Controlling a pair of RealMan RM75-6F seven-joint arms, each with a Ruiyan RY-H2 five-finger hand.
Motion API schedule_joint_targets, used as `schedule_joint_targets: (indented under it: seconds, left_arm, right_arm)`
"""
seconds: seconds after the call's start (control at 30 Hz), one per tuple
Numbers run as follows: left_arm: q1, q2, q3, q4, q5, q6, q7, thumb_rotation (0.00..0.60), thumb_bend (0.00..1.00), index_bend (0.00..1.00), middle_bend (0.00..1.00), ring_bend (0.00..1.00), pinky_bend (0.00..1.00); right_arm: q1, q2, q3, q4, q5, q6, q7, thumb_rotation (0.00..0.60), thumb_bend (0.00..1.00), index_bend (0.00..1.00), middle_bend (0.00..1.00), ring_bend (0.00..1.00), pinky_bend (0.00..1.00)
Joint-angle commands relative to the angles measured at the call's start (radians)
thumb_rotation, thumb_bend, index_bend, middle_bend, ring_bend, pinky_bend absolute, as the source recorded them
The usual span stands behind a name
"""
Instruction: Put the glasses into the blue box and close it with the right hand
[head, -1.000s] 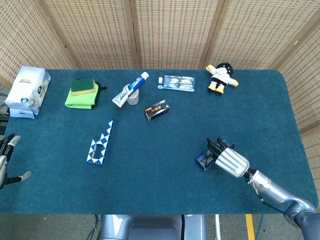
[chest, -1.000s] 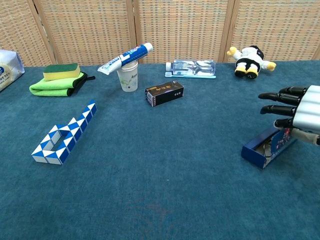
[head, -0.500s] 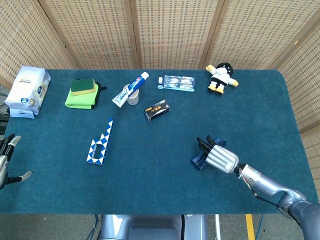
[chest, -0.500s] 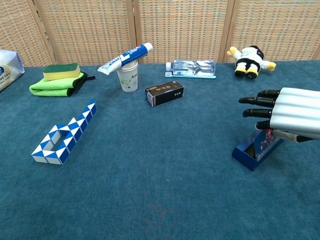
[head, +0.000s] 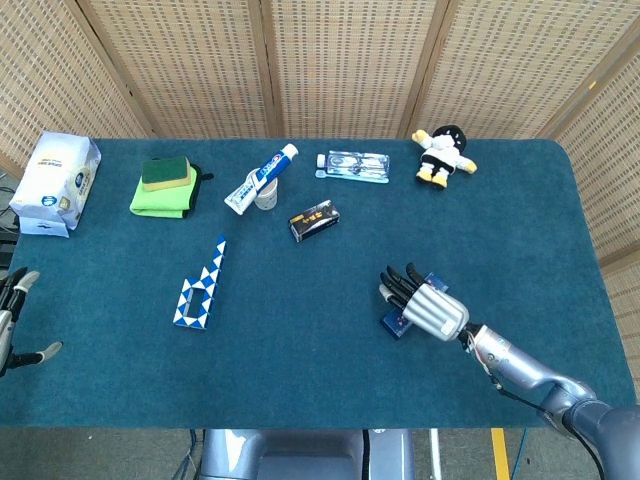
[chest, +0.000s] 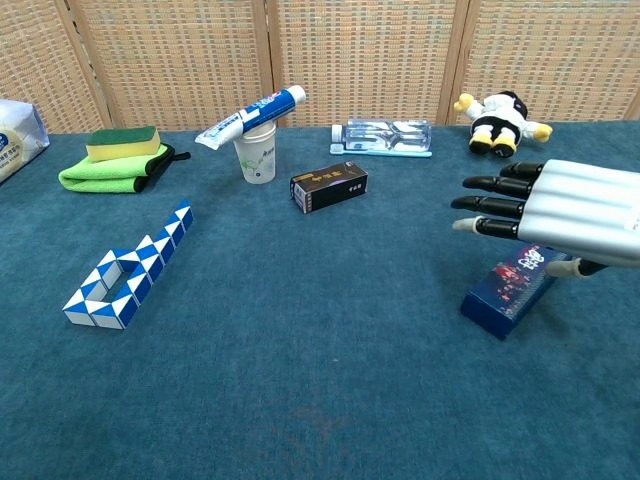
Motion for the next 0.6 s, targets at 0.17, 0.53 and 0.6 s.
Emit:
schedule_joint_targets:
  seconds: [0.17,0.53,0.6]
  left_arm:
    - [0.001,0.000,0.000,-0.002,0.001,0.002,0.000,0.600,0.00,0.00,0.00,0.00,0.00]
    - [-0.004,-0.001,0.001,-0.005,0.000,-0.005,0.011,0.600,0.00,0.00,0.00,0.00,0.00]
    - [-0.004,-0.001,0.001,-0.005,-0.001,-0.005,0.012,0.600,0.00,0.00,0.00,0.00,0.00]
  right_arm:
    - [-0.010,-0.003,0.032,-0.015,0.024,0.034,0.013,0.600,0.00,0.05,0.04,0.08,0.25]
    - [0.117,0.272,-0.043,-0.392,0.092,-0.348,0.330,0.600,0.00,0.00,0.00,0.00,0.11]
    - [0.127,0.273,-0.048,-0.388,0.085,-0.365,0.340,0.600,0.01,0.00,0.00,0.00,0.11]
